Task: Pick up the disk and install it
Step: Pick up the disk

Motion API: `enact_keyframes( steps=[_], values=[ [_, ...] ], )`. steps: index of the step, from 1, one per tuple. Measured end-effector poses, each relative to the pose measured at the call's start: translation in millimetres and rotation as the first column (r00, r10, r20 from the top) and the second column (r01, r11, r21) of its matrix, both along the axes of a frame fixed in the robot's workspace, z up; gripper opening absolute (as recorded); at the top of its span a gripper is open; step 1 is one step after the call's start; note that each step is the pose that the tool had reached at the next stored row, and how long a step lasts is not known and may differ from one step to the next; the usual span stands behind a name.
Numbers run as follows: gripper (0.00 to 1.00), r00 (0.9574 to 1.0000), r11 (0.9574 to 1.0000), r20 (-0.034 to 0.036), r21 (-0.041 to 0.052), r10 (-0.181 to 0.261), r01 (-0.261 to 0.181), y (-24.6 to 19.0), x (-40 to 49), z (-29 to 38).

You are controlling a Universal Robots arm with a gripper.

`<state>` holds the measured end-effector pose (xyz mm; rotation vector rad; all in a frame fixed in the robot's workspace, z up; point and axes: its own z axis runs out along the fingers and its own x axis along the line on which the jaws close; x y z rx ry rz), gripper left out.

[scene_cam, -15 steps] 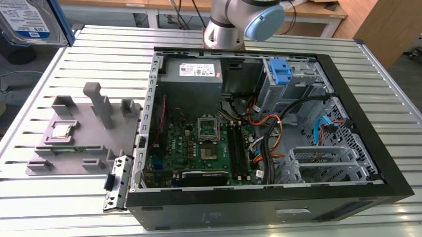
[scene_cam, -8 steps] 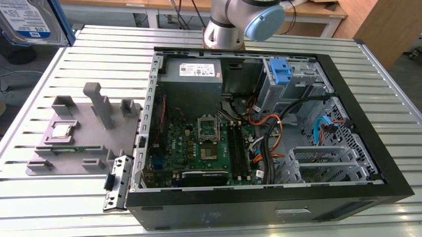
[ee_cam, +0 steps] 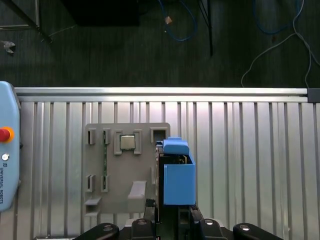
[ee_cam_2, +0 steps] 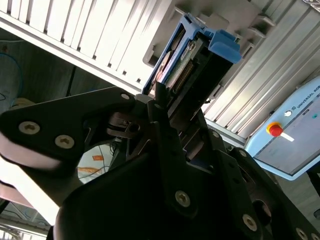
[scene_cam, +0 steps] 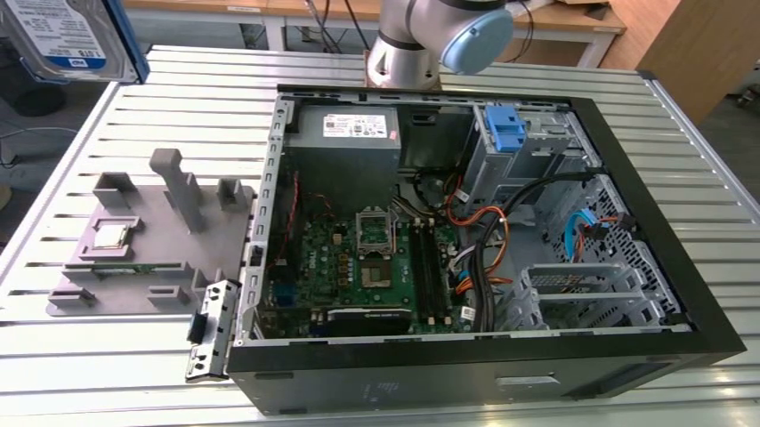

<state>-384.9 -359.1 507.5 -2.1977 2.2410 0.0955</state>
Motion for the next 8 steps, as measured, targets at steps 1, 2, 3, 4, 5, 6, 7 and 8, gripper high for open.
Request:
enact_keyframes(
  steps=[1, 2, 3, 4, 5, 6, 7, 8],
  values=[
    [0.35, 1.0, 1.0, -0.0001, 0.0, 0.0, 0.0, 0.0, 2.3, 0.1],
    [0.35, 1.0, 1.0, -0.0001, 0.0, 0.0, 0.0, 0.0, 4.7, 0.0],
    [0.35, 1.0, 1.0, 0.0, 0.0001, 0.0, 0.0, 0.0, 7.3, 0.0],
    [0.35, 1.0, 1.0, 0.0, 0.0001, 0.0, 0.0, 0.0, 10.0, 0.0],
    [0.35, 1.0, 1.0, 0.0, 0.0002, 0.0, 0.0, 0.0, 12.7, 0.0],
    [0.35, 1.0, 1.0, 0.0, 0.0002, 0.0, 0.0, 0.0, 15.8, 0.0],
    [0.35, 1.0, 1.0, -0.0001, 0.0001, 0.0, 0.0, 0.0, 18.7, 0.0],
    [0.35, 1.0, 1.0, -0.0001, 0.0001, 0.0, 0.0, 0.0, 21.8, 0.0]
  ],
)
